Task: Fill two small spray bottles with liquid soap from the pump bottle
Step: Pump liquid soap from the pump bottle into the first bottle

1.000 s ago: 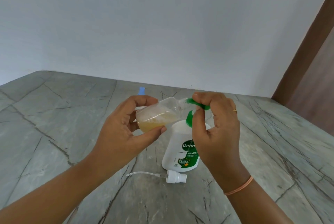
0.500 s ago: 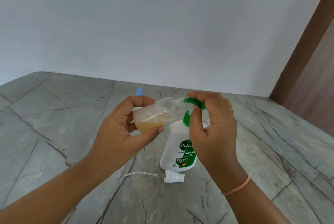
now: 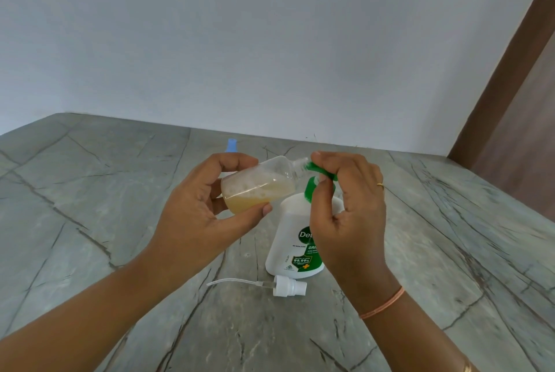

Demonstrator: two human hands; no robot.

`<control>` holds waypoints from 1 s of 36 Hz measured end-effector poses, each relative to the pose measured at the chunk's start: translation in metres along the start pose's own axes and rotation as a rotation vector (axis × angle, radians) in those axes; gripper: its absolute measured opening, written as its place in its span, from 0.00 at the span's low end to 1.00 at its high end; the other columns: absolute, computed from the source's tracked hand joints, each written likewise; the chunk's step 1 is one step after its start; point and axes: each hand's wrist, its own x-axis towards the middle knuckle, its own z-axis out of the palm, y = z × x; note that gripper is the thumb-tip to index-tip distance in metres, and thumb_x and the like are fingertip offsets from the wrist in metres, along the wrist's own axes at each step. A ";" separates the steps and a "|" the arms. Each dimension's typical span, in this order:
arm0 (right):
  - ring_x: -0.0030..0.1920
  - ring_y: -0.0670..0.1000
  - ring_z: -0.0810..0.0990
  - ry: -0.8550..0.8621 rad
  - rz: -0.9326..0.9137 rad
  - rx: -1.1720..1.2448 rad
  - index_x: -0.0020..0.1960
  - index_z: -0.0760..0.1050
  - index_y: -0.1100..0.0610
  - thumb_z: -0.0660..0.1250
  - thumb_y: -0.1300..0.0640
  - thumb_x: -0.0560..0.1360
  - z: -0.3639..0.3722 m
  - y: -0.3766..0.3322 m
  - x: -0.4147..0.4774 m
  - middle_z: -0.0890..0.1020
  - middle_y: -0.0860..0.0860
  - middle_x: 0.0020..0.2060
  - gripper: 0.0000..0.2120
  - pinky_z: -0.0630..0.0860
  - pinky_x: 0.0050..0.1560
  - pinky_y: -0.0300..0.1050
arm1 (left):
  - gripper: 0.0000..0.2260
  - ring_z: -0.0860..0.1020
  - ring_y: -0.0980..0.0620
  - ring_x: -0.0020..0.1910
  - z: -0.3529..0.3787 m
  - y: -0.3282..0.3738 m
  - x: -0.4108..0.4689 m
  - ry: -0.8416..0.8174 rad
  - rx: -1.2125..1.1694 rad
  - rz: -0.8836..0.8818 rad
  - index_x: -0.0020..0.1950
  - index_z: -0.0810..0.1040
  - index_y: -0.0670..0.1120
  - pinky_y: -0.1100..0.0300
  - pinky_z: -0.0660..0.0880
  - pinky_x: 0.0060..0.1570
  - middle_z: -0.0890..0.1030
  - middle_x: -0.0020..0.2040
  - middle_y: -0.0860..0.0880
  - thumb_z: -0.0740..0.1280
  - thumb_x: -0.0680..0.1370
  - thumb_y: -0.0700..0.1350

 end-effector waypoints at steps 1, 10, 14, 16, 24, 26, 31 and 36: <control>0.48 0.51 0.75 -0.008 0.010 -0.003 0.50 0.77 0.58 0.57 0.62 0.72 -0.001 -0.001 0.001 0.79 0.48 0.46 0.12 0.73 0.45 0.53 | 0.20 0.81 0.52 0.47 0.000 0.000 0.000 -0.002 0.001 0.000 0.52 0.76 0.59 0.66 0.78 0.43 0.80 0.52 0.55 0.74 0.62 0.52; 0.46 0.50 0.75 -0.029 0.002 -0.027 0.49 0.78 0.57 0.58 0.61 0.72 -0.008 -0.004 0.009 0.79 0.47 0.44 0.11 0.73 0.43 0.55 | 0.19 0.81 0.53 0.47 0.002 0.000 -0.002 -0.010 0.002 0.013 0.51 0.75 0.61 0.65 0.78 0.42 0.79 0.50 0.59 0.74 0.62 0.52; 0.46 0.51 0.76 -0.010 -0.023 -0.014 0.49 0.78 0.58 0.59 0.63 0.71 -0.007 -0.001 0.007 0.80 0.48 0.45 0.11 0.73 0.43 0.56 | 0.19 0.80 0.55 0.47 0.003 0.000 -0.003 -0.004 -0.004 0.019 0.50 0.75 0.62 0.67 0.77 0.42 0.79 0.48 0.61 0.74 0.62 0.52; 0.46 0.52 0.76 0.008 -0.028 -0.001 0.48 0.78 0.58 0.59 0.64 0.71 -0.005 -0.001 0.005 0.80 0.48 0.45 0.11 0.73 0.43 0.55 | 0.18 0.80 0.54 0.47 0.003 -0.001 -0.003 -0.002 -0.003 0.020 0.51 0.75 0.61 0.67 0.77 0.42 0.79 0.48 0.58 0.74 0.63 0.52; 0.46 0.50 0.75 0.024 -0.025 0.007 0.48 0.78 0.59 0.58 0.64 0.72 0.001 0.000 0.001 0.77 0.45 0.45 0.11 0.73 0.43 0.55 | 0.18 0.80 0.55 0.46 0.002 0.000 -0.001 -0.003 0.004 0.037 0.51 0.75 0.59 0.69 0.76 0.42 0.80 0.48 0.57 0.74 0.63 0.51; 0.46 0.50 0.75 0.016 -0.015 0.011 0.49 0.78 0.58 0.58 0.63 0.72 -0.001 -0.001 0.002 0.75 0.43 0.46 0.11 0.73 0.43 0.54 | 0.18 0.80 0.56 0.46 0.002 0.000 -0.001 -0.012 0.005 0.044 0.51 0.75 0.61 0.69 0.76 0.42 0.79 0.47 0.59 0.73 0.63 0.51; 0.46 0.50 0.76 0.002 0.002 0.004 0.49 0.78 0.58 0.58 0.61 0.72 -0.007 -0.003 0.008 0.78 0.45 0.45 0.11 0.74 0.45 0.54 | 0.18 0.79 0.56 0.46 0.003 -0.001 -0.002 -0.022 0.012 0.056 0.51 0.74 0.62 0.70 0.76 0.42 0.78 0.47 0.60 0.73 0.63 0.51; 0.47 0.48 0.75 -0.004 -0.007 0.000 0.50 0.78 0.57 0.59 0.62 0.72 -0.008 -0.004 0.009 0.76 0.43 0.45 0.11 0.73 0.44 0.55 | 0.18 0.79 0.56 0.46 0.003 -0.001 -0.002 -0.013 0.014 0.051 0.50 0.74 0.60 0.69 0.76 0.41 0.78 0.47 0.61 0.73 0.63 0.51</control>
